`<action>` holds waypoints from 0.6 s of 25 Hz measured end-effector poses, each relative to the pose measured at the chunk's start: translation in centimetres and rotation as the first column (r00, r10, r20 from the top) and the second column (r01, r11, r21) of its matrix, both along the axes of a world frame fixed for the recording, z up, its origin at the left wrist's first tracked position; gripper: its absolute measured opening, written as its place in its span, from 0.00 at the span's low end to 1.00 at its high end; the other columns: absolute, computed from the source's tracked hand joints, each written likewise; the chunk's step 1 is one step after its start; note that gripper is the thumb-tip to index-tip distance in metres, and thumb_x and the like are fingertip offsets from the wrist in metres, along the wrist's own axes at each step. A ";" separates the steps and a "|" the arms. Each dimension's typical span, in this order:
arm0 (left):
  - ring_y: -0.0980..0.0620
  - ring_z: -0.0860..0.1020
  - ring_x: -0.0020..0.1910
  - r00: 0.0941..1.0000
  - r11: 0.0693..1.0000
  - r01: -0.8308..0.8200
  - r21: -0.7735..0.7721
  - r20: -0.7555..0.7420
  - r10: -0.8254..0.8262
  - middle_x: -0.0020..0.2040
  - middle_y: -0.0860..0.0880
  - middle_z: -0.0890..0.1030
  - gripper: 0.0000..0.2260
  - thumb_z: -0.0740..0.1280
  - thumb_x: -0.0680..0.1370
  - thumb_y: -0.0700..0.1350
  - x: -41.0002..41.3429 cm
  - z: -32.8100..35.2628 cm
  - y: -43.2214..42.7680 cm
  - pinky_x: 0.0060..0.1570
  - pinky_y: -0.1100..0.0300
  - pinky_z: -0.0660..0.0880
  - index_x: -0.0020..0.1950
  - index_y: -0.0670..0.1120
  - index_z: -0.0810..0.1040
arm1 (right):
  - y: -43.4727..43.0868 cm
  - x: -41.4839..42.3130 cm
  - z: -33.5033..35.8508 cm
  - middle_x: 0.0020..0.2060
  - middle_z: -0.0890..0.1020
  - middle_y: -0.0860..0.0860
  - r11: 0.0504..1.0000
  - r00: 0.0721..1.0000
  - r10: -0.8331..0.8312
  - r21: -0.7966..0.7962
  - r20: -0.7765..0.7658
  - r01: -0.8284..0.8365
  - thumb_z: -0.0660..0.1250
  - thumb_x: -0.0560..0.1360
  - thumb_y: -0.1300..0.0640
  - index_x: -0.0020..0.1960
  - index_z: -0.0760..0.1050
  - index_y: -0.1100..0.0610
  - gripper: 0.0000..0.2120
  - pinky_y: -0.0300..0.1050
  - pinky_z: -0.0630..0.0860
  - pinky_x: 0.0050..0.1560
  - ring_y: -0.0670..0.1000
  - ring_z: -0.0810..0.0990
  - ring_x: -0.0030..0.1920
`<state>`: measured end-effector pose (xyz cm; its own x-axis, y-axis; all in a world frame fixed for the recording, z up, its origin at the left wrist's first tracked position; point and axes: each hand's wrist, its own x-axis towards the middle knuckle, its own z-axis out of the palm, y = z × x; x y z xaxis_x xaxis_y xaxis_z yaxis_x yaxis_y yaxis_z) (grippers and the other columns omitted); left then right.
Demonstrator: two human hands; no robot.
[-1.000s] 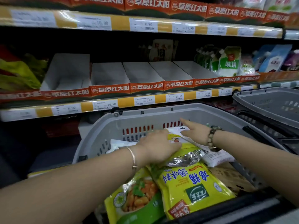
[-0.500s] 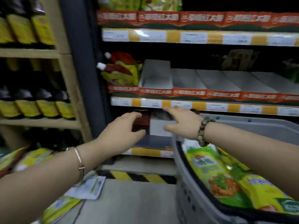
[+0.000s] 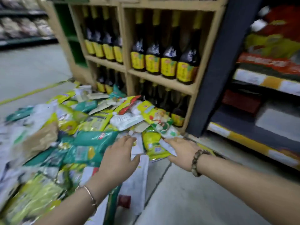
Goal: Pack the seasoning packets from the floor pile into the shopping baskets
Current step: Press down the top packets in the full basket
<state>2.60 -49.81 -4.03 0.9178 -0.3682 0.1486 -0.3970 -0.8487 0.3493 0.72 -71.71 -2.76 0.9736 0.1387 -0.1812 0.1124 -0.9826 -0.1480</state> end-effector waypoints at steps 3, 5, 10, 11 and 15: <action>0.51 0.67 0.69 0.990 0.993 -0.119 0.006 -0.070 0.119 0.73 0.53 0.64 0.27 0.61 0.78 0.56 -1.0 -4.3 4.6 0.63 0.57 0.66 0.75 0.53 0.58 | 4.8 0.8 -5.3 0.73 0.62 0.51 0.997 0.991 0.061 0.048 -0.119 -0.056 0.59 0.76 0.45 0.75 0.53 0.49 0.30 0.48 0.63 0.67 0.53 0.64 0.70; 0.51 0.67 0.68 0.978 0.985 -0.172 0.015 -0.118 0.173 0.73 0.53 0.64 0.27 0.59 0.78 0.56 -2.2 -6.8 6.7 0.63 0.57 0.66 0.75 0.52 0.58 | 7.1 1.1 -8.3 0.72 0.62 0.51 0.995 0.973 0.069 0.083 -0.220 -0.051 0.59 0.76 0.46 0.75 0.53 0.48 0.30 0.48 0.64 0.66 0.54 0.65 0.69; 0.49 0.73 0.61 0.945 0.966 -0.258 -0.014 -0.212 0.249 0.70 0.53 0.68 0.25 0.62 0.78 0.53 -5.0 -10.4 9.3 0.56 0.55 0.69 0.73 0.52 0.61 | 10.3 2.0 -14.3 0.68 0.68 0.56 0.890 0.918 -0.209 0.324 -0.338 0.322 0.65 0.75 0.53 0.74 0.55 0.53 0.32 0.42 0.69 0.57 0.56 0.71 0.65; 0.49 0.74 0.58 0.941 0.960 -0.276 -0.038 -0.216 0.262 0.68 0.52 0.70 0.24 0.63 0.78 0.52 -5.4 -10.8 9.5 0.54 0.55 0.69 0.73 0.52 0.63 | 10.7 2.5 -15.2 0.67 0.70 0.57 0.812 0.888 -0.299 0.395 -0.350 0.429 0.66 0.74 0.55 0.73 0.57 0.56 0.31 0.43 0.69 0.56 0.57 0.72 0.64; 0.49 0.74 0.58 0.918 0.936 -0.330 -0.118 -0.271 0.290 0.66 0.53 0.72 0.21 0.64 0.77 0.49 -6.2 -12.1 9.4 0.52 0.56 0.69 0.70 0.51 0.68 | 11.4 3.4 -18.0 0.65 0.70 0.58 0.434 0.661 -0.639 0.524 -0.395 0.733 0.70 0.71 0.57 0.69 0.62 0.58 0.30 0.45 0.70 0.56 0.58 0.73 0.61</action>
